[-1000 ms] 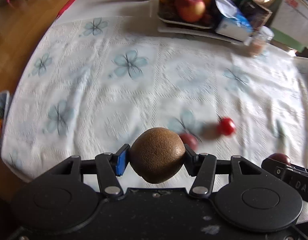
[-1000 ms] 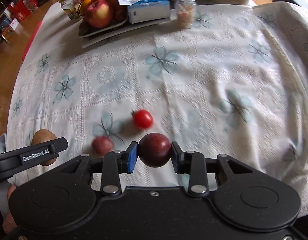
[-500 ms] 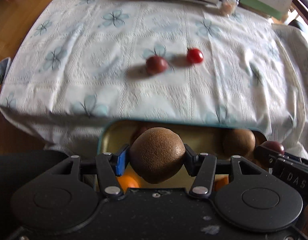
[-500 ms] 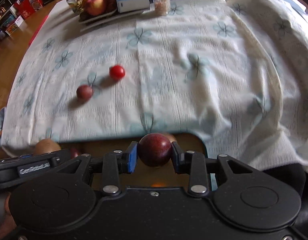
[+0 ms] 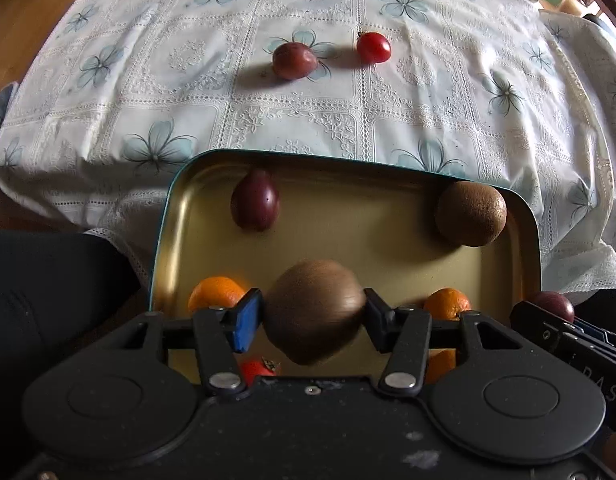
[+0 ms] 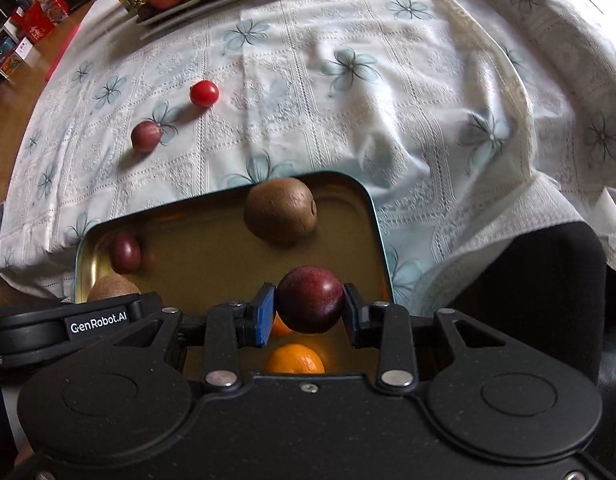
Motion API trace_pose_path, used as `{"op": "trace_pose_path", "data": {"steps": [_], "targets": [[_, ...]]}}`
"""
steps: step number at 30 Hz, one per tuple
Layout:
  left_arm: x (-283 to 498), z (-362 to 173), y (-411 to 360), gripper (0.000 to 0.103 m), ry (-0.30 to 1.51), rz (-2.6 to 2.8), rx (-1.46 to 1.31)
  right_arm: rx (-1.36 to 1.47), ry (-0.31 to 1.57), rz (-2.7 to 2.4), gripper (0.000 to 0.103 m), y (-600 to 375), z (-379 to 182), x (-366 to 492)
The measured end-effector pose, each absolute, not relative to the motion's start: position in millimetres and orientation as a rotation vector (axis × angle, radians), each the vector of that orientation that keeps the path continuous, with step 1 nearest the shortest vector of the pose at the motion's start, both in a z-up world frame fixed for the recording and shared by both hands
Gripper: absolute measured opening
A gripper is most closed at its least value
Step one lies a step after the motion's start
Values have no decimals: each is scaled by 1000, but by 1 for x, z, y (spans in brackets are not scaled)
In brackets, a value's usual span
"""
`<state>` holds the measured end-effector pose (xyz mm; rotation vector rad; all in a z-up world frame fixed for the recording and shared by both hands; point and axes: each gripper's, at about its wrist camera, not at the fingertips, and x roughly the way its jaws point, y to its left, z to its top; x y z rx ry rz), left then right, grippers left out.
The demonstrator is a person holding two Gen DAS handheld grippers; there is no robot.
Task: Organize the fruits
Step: 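Carry the kiwi with the left tool into the tray while the right tool carries the plum there, then open both tools over the tray and hold them above the placed fruits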
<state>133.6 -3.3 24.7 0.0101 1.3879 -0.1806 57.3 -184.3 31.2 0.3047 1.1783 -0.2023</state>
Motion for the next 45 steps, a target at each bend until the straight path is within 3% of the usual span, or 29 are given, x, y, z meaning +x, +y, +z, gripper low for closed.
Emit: {"op": "trace_pose_path", "data": {"steps": [8,27,45], "targets": [[118,46,-4,54,1312,-195,34,310,1165,-197,44,-180,35,48],[88,36,8,54,1331,-190,55,276,1129,-191,44,-171,49,37],[46,27,24,54,1248,-204,54,180,1123,-162,44,-151,21,-1]]}}
